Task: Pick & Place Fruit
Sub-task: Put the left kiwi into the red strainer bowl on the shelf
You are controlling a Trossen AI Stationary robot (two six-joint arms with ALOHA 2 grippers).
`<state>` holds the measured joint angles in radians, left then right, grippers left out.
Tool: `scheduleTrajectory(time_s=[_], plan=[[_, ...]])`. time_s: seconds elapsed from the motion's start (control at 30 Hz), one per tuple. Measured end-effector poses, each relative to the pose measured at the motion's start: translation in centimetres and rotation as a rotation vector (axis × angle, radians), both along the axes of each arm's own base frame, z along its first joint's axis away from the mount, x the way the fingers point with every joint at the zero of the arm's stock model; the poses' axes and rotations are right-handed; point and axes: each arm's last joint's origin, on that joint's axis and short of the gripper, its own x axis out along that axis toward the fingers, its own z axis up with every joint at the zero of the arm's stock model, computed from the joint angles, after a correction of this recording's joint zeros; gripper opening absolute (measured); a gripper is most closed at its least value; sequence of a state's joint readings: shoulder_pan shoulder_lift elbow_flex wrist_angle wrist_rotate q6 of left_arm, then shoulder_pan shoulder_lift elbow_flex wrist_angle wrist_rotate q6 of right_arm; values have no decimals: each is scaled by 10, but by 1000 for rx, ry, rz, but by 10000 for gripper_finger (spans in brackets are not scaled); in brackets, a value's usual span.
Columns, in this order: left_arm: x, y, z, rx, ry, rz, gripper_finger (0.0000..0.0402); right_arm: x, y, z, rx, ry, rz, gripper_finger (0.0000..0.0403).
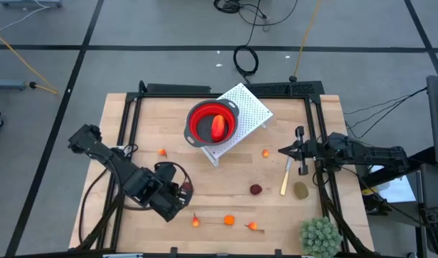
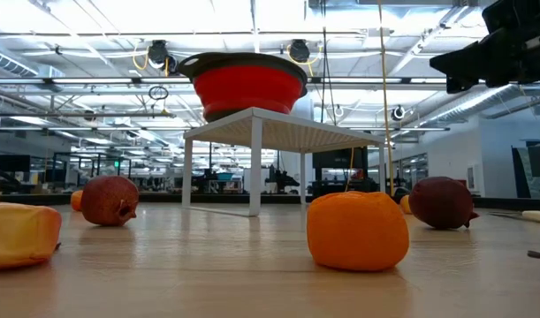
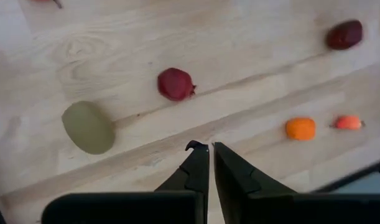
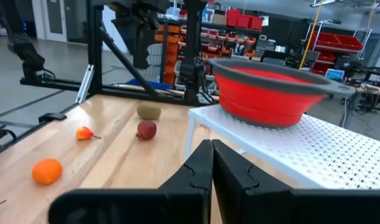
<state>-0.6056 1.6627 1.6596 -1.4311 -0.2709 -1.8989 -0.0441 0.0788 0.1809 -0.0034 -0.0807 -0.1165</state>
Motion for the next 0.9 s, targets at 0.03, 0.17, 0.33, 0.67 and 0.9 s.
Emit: scheduleTrajectory(time_s=[0.03,0.17,0.33,0.67,0.9], plan=[[-1,1,-2,4,10,15,22,0,0,-1,0,3,0,0],[-4,2,-13,15,52,62,39,0,0,-1,0,2,0,0],[-8,4,-33,19,131,101,110,0,0,-1,1,3,0,0],[-21,6,-76,-55,334,238,266,0,0,-1,1,3,-1,0],[-24,6,-102,-100,369,259,348,0,0,0,0,-11,-1,0]])
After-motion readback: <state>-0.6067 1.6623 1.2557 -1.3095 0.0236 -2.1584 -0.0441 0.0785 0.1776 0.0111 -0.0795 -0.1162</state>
